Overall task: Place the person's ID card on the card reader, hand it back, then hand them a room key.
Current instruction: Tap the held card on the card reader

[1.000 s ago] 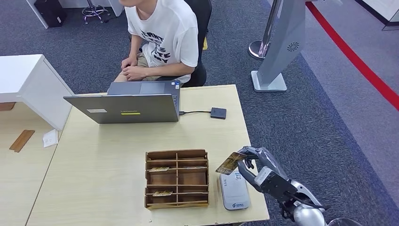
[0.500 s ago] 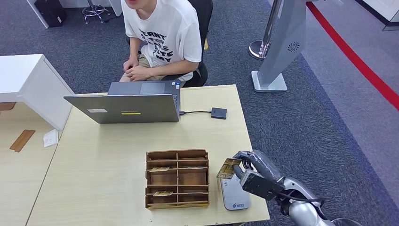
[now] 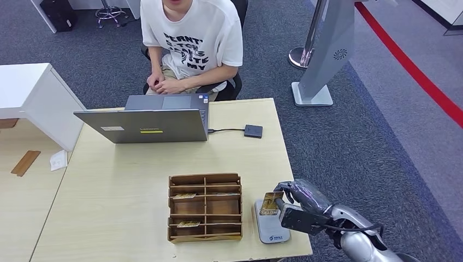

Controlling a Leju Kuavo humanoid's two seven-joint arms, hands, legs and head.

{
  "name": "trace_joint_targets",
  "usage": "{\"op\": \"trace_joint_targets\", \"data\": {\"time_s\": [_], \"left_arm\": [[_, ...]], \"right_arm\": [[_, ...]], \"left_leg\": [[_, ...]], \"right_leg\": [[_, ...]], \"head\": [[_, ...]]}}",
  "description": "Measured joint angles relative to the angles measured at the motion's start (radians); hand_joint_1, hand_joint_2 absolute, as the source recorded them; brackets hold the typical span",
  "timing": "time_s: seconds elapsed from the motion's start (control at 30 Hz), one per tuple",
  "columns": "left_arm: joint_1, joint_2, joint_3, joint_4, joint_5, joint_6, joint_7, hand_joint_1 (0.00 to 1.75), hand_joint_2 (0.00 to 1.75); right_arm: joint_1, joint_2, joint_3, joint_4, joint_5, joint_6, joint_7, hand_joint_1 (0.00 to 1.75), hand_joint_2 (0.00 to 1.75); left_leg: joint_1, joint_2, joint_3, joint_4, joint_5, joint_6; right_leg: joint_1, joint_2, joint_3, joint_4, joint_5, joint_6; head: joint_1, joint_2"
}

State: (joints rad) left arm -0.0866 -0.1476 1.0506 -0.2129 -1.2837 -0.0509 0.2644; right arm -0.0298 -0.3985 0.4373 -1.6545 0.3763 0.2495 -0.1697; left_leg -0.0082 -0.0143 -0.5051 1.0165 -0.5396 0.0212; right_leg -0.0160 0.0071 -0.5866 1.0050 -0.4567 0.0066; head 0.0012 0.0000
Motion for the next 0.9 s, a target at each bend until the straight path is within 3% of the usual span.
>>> {"op": "trace_joint_targets", "data": {"time_s": [0.43, 0.9], "left_arm": [[0.000, 0.000, 0.006, 0.000, -0.002, -0.003, 0.000, 0.00, 0.00], [0.000, 0.000, 0.006, 0.000, -0.008, -0.007, 0.000, 0.00, 0.00]], "right_arm": [[-0.037, -0.047, 0.056, 0.036, 0.001, 0.022, 0.011, 1.75, 1.75], [-0.082, -0.059, 0.118, 0.091, 0.000, 0.037, 0.013, 1.75, 1.75]], "left_leg": [[0.000, 0.000, 0.000, 0.000, 0.000, 0.000], [0.000, 0.000, 0.000, 0.000, 0.000, 0.000]], "right_leg": [[0.000, 0.000, 0.000, 0.000, 0.000, 0.000], [0.000, 0.000, 0.000, 0.000, 0.000, 0.000]], "head": [[0.000, 0.000], [0.000, 0.000]]}}
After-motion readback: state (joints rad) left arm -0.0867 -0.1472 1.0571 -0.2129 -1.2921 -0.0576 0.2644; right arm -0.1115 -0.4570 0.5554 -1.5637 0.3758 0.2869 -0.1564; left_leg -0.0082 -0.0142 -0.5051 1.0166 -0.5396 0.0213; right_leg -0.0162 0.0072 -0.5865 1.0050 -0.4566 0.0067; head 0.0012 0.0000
